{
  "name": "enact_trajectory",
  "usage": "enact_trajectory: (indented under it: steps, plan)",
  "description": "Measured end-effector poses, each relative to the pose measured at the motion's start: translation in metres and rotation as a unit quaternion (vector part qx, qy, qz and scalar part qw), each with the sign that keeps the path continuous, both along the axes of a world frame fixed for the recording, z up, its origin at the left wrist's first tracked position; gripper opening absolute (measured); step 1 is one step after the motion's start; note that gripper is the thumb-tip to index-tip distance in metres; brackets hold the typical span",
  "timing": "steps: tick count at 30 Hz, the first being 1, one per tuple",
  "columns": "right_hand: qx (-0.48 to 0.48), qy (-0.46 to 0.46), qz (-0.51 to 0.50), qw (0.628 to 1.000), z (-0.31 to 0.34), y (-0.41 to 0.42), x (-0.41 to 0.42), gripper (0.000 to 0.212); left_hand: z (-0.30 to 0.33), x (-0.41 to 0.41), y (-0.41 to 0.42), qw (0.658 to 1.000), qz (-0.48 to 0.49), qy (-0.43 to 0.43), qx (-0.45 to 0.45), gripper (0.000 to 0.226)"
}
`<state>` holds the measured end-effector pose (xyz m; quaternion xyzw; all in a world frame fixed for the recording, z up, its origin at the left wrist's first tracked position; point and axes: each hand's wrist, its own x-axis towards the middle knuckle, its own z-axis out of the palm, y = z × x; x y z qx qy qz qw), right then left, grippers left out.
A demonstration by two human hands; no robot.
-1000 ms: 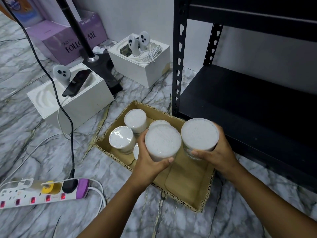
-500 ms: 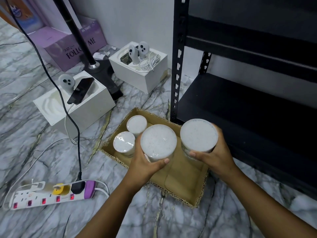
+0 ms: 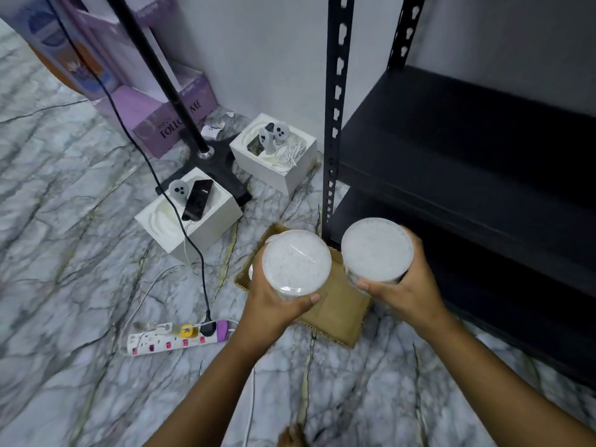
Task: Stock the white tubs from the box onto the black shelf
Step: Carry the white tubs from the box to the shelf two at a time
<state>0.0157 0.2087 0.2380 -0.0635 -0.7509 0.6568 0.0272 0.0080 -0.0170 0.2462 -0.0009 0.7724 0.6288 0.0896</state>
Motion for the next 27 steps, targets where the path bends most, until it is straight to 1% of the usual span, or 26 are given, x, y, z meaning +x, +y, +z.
enact_trajectory:
  steps: [6, 11, 14, 18, 22, 27]
  plan:
    - [-0.001, -0.007, 0.006, 1.0, 0.103, 0.004, 0.019, 0.1, 0.103, 0.012, 0.007, 1.0, 0.002, 0.006, 0.016, 0.085]
    - [0.006, -0.013, -0.001, 1.0, 0.175, 0.01, 0.033, 0.105, 0.168, 0.021, 0.007, 1.0, -0.011, 0.002, 0.021, 0.089]
    - [0.007, -0.012, -0.013, 1.0, 0.212, 0.01, 0.043, 0.103, 0.203, 0.027, 0.008, 0.999, -0.014, -0.006, 0.03, 0.088]
    - [0.019, -0.016, -0.015, 1.0, 0.256, 0.006, 0.058, 0.105, 0.245, 0.038, 0.008, 0.999, -0.015, -0.004, 0.042, 0.096]
    - [0.023, -0.018, -0.027, 0.999, 0.294, 0.003, 0.072, 0.108, 0.272, 0.047, 0.007, 1.0, -0.013, -0.012, 0.025, 0.103]
    - [0.018, -0.014, -0.047, 0.999, 0.332, -0.004, 0.084, 0.111, 0.308, 0.05, 0.009, 0.999, -0.034, -0.003, 0.018, 0.102]
